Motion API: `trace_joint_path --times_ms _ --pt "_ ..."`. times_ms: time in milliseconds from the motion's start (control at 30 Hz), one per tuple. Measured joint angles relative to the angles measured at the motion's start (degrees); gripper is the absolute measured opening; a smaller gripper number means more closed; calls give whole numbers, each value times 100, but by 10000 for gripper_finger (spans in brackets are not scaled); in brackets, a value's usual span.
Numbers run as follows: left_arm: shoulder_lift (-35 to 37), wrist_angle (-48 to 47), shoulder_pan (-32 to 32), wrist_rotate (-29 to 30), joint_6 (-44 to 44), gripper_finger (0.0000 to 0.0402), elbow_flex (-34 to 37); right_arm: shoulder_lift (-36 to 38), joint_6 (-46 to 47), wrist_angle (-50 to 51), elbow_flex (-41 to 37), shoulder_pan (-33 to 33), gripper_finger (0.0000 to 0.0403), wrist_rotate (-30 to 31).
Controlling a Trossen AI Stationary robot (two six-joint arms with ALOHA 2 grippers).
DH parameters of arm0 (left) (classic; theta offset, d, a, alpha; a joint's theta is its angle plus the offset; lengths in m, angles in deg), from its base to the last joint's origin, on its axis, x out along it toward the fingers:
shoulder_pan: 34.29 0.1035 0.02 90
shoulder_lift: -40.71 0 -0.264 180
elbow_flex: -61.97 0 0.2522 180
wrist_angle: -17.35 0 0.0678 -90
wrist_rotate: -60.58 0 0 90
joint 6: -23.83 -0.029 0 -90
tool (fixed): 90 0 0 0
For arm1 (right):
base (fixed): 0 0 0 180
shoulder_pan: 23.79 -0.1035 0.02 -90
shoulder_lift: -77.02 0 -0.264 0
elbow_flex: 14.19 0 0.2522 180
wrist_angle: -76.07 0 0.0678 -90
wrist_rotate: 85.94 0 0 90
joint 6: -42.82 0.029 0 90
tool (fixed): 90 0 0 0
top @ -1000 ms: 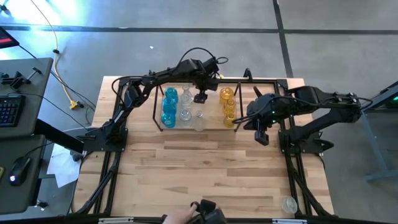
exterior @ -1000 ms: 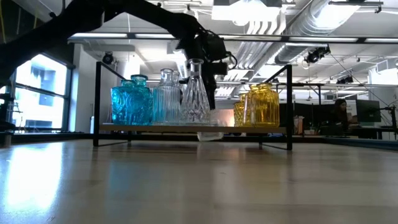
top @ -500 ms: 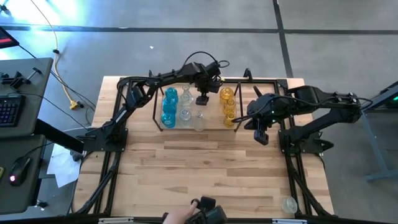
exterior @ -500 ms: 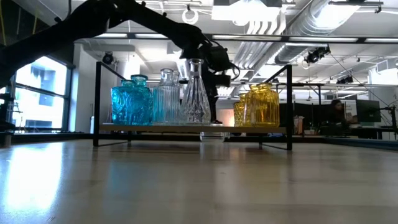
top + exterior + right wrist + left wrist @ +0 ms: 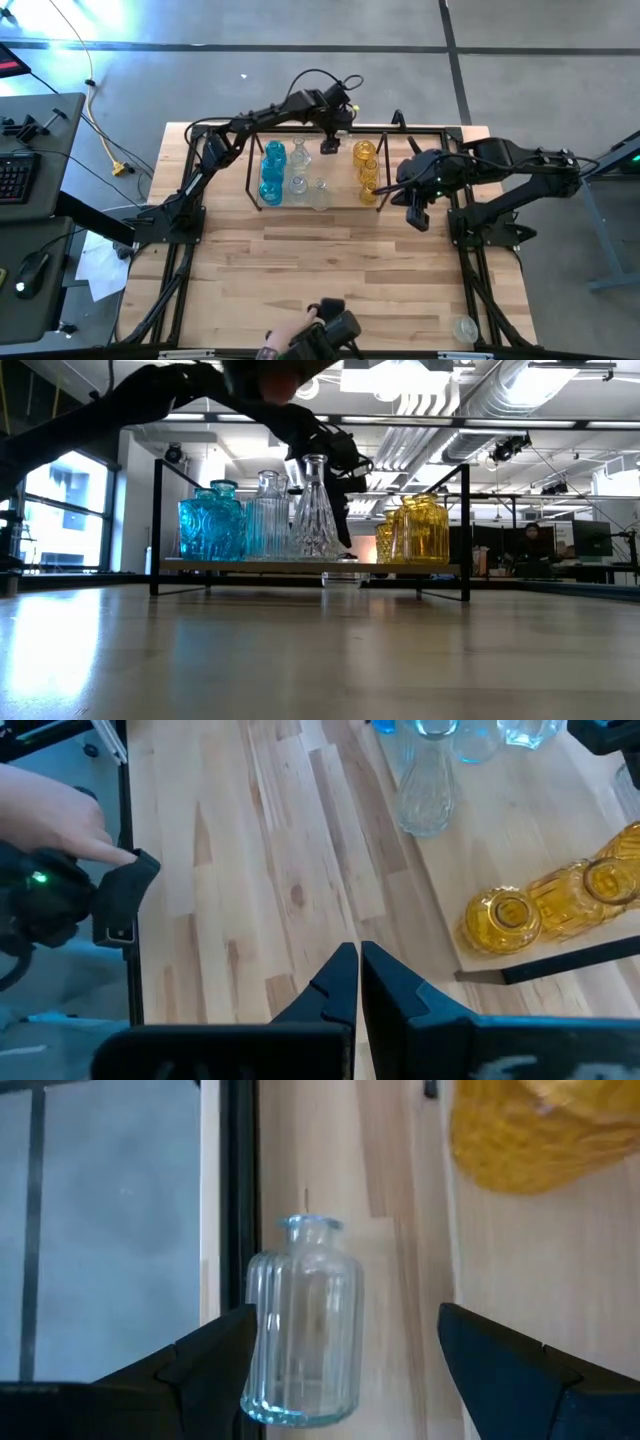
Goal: Sort vases onto shelf
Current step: Put the transparent vase on the shelf aligned with the other transparent vase
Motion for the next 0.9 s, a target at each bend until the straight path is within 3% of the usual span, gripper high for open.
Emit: trace_joint_path --times_ms 200,500,900 --pt "-287 -139 101 -46 110 300 0 0 66 -77 0 148 0 -154" --pt "-389 469 92 -176 198 300 4 -4 105 -72 0 323 0 -271" --pt "-494 18 246 -562 119 299 52 -4 63 -74 0 520 0 -434"
